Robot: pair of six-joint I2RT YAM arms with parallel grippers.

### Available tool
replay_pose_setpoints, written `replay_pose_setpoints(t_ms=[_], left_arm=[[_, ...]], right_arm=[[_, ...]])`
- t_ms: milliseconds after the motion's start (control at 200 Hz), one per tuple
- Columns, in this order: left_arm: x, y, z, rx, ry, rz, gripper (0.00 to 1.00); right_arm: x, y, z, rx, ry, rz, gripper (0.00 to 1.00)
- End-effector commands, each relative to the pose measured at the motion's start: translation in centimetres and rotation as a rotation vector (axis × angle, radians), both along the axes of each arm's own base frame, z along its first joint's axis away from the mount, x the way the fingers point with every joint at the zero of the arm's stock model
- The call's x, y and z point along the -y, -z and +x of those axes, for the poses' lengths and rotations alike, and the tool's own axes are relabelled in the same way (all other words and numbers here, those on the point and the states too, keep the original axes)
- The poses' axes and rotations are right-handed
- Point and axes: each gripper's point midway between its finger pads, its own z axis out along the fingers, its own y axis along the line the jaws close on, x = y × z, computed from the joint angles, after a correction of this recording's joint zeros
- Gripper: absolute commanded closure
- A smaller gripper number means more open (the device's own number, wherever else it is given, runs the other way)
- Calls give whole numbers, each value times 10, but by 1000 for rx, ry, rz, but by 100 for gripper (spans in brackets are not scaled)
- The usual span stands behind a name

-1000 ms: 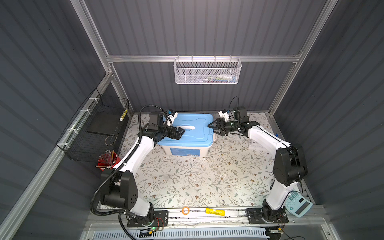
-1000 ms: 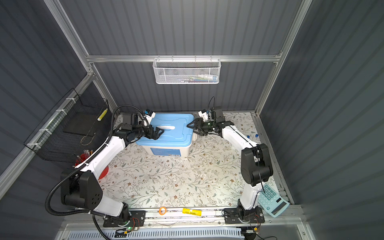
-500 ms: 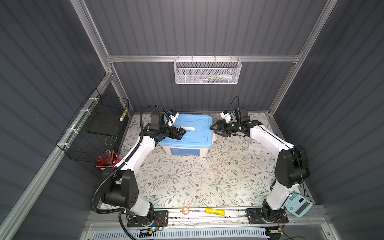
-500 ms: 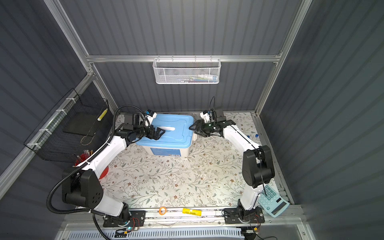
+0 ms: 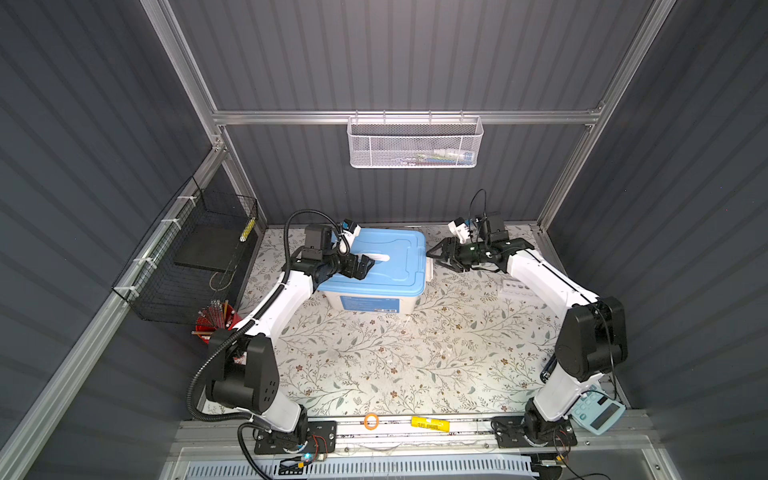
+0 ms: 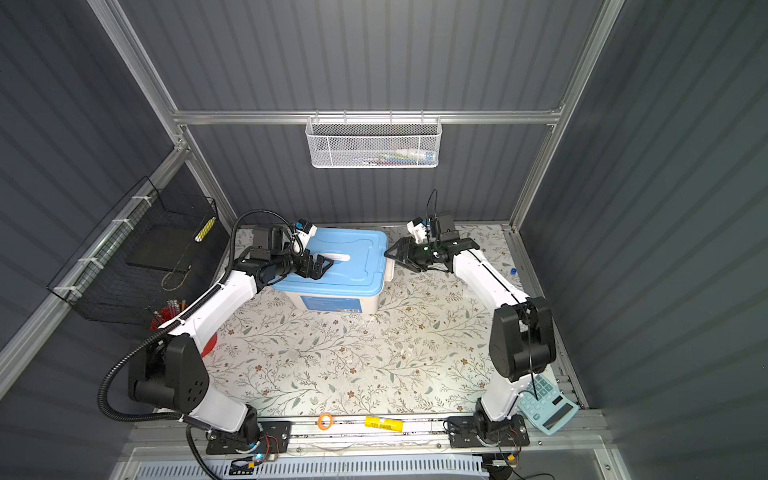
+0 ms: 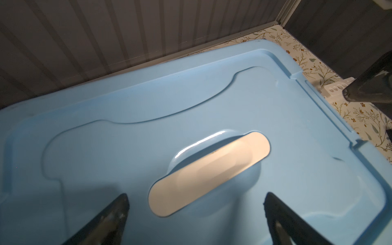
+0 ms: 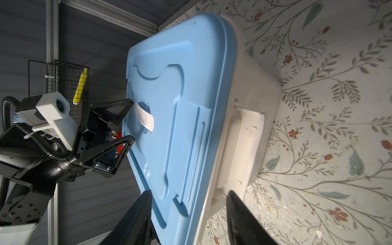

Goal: Organize the chemistry lab equipment
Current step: 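Press the lid's corners down with the left gripper while the right holds its edge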

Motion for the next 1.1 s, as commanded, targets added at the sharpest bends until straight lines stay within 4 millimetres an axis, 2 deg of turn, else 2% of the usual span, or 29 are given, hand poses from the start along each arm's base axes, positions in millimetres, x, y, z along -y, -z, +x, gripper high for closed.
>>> replay_pose_setpoints(t_ms=[0,190,260,420,440,455,495,595,645,765,861,871,896,1096], left_arm=[[6,1,3,-7,12,-6,0],[14,2,8,-7,19,-8,1],[14,-6,9,8,13,-12,1],[-7,-51,17,99,-88,52,0],[-9,-51,15,93,-93,64,0],[-10,-67,17,124,-99,61,0],[-16,-79,17,147,-119,72,0],[-33,-101,13,169,-167,63,0],[-42,-105,12,168,-190,43,0],[-55,-88,10,132,-218,79,0],[-54,-74,8,109,-217,105,0],[-54,-62,5,86,-215,119,0],[-54,-54,3,74,-215,138,0],[-57,-23,0,46,-218,260,0]], right_arm=[[4,-10,0,36,0,-13,42],[6,-11,-1,39,2,-25,42],[9,-10,-1,42,8,-48,42],[13,-16,3,65,15,-100,42],[14,-17,4,68,16,-103,41],[14,-18,4,72,16,-106,41],[15,-17,4,71,17,-114,41],[16,-18,6,78,20,-125,41],[16,-16,5,75,18,-130,41],[17,-9,4,60,16,-147,40],[18,-5,1,53,9,-165,36],[18,-5,1,54,10,-168,36],[18,-5,1,54,9,-174,35],[16,6,-1,36,-7,-250,27]])
